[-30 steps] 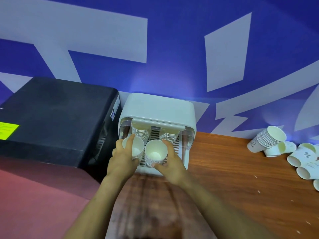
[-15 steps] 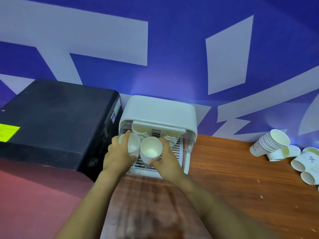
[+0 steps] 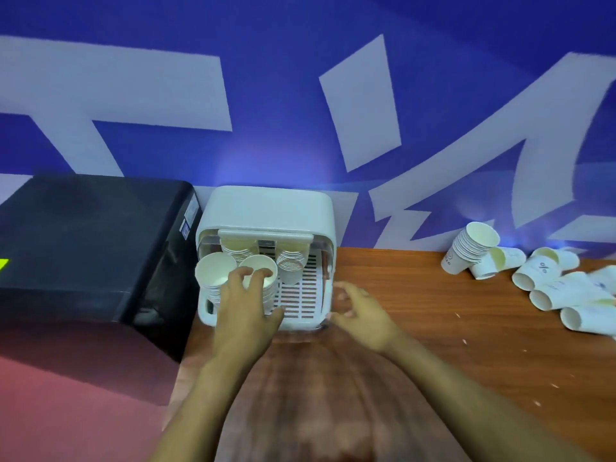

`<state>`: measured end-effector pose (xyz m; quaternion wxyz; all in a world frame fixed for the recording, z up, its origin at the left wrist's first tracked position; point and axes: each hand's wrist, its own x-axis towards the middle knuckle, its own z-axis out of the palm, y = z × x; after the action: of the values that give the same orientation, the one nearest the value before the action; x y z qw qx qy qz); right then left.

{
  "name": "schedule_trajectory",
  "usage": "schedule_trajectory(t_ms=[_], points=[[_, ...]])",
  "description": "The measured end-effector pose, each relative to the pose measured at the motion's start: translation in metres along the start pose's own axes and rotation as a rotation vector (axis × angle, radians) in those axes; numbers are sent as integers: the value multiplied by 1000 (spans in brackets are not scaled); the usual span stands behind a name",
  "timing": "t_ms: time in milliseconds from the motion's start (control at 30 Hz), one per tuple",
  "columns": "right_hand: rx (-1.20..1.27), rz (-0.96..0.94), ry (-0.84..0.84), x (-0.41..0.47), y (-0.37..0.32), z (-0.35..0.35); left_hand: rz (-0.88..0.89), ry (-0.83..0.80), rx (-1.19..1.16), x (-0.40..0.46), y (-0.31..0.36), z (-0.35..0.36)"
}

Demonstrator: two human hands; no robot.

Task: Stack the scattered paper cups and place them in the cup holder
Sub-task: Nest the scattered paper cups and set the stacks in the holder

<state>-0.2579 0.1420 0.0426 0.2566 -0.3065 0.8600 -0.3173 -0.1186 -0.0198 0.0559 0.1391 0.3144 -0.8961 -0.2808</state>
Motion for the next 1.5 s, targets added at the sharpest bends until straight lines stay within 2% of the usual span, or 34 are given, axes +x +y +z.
schedule_trajectory(t_ms=[200,467,867,1100,1267,1400,1500], points=[[-6,120,90,-48,56,-57,153,-214,-150,-18,59,59],[-6,201,122,-88,139,-128,227,-412,-17,-37,130,127],[-30,233,87,-114,314,-282,171,-508,90,-38,304,270],[-236,242,81,-106,393,-349,219,-535,132,-24,395,337],[-402,236,119,-94,434,-375,283,-563,205,5,446,383],[-471,281,79,-81,459,-380,297,-590,249,28,472,421],[-583,228,34,-72,471,-381,338,-595,311,43,480,446]])
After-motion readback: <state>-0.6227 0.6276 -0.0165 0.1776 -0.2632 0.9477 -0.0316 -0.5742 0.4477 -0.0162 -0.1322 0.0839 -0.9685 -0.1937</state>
